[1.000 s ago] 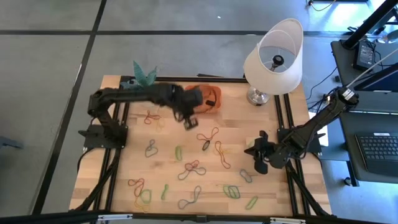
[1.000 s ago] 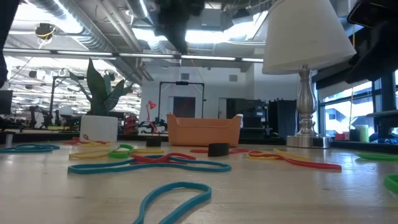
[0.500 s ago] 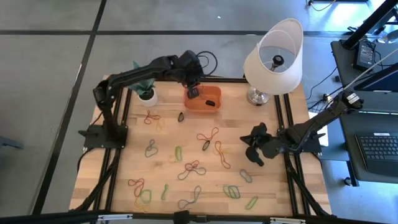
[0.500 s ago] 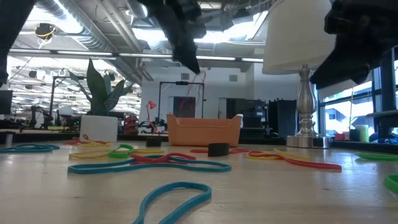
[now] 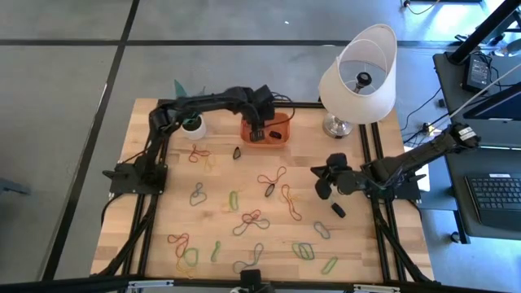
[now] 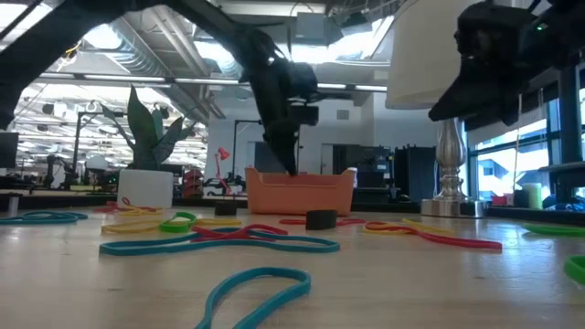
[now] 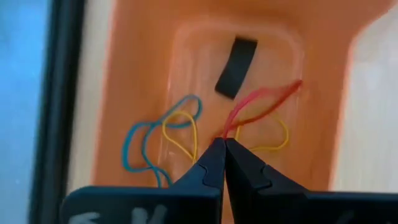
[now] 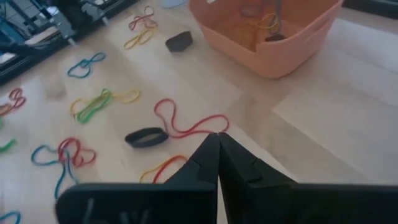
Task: Pick and place rubber bands into bin
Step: Put the red rubber band into the bin, then put the green rubber band into the orange bin
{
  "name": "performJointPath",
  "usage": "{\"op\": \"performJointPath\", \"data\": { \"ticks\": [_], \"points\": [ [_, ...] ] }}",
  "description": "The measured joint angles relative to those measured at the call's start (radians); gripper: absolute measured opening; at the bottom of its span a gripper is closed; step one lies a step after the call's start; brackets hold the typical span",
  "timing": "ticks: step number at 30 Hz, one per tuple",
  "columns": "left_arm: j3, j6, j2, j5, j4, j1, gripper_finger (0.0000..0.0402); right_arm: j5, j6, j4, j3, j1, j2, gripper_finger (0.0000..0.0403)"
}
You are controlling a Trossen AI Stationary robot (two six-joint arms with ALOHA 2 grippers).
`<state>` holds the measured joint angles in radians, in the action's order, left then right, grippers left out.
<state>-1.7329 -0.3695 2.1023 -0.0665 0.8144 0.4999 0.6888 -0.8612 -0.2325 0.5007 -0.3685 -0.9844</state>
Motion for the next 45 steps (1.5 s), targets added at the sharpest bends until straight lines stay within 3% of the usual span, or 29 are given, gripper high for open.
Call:
{"op": "performJointPath", "data": {
  "ticks": [7,17,22,30,37,42,45],
  "points": [
    [0.0,0.017,0.023,0.042,0.008,-0.001,0.0019,0.0,0.001,0.005,0.0,0.028,-0.001,0.0006],
    [0.0,0.054,0.022,0.121,0.052,-0.013,0.0111,-0.001,0.058,0.003,0.0,0.038,-0.002,0.0006],
    [0.0,0.112,0.011,0.162,0.084,-0.029,0.0138,-0.002,0.058,0.0,0.0,0.038,-0.002,0.0006],
    [-0.005,0.215,-0.002,0.182,0.114,-0.062,0.0144,-0.107,0.062,-0.031,0.0,0.038,-0.002,0.0006],
    [-0.106,0.324,-0.008,0.191,0.182,-0.078,0.0152,-0.142,0.062,-0.066,0.0,0.038,-0.002,0.0006],
    [-0.208,0.351,-0.015,0.074,0.28,-0.106,0.0138,-0.143,0.062,-0.087,0.0,0.038,-0.002,0.0006],
    [-0.233,0.418,-0.015,0.054,0.317,-0.143,0.0111,-0.142,0.062,-0.087,0.0,0.038,-0.002,0.0006]
  ]
}}
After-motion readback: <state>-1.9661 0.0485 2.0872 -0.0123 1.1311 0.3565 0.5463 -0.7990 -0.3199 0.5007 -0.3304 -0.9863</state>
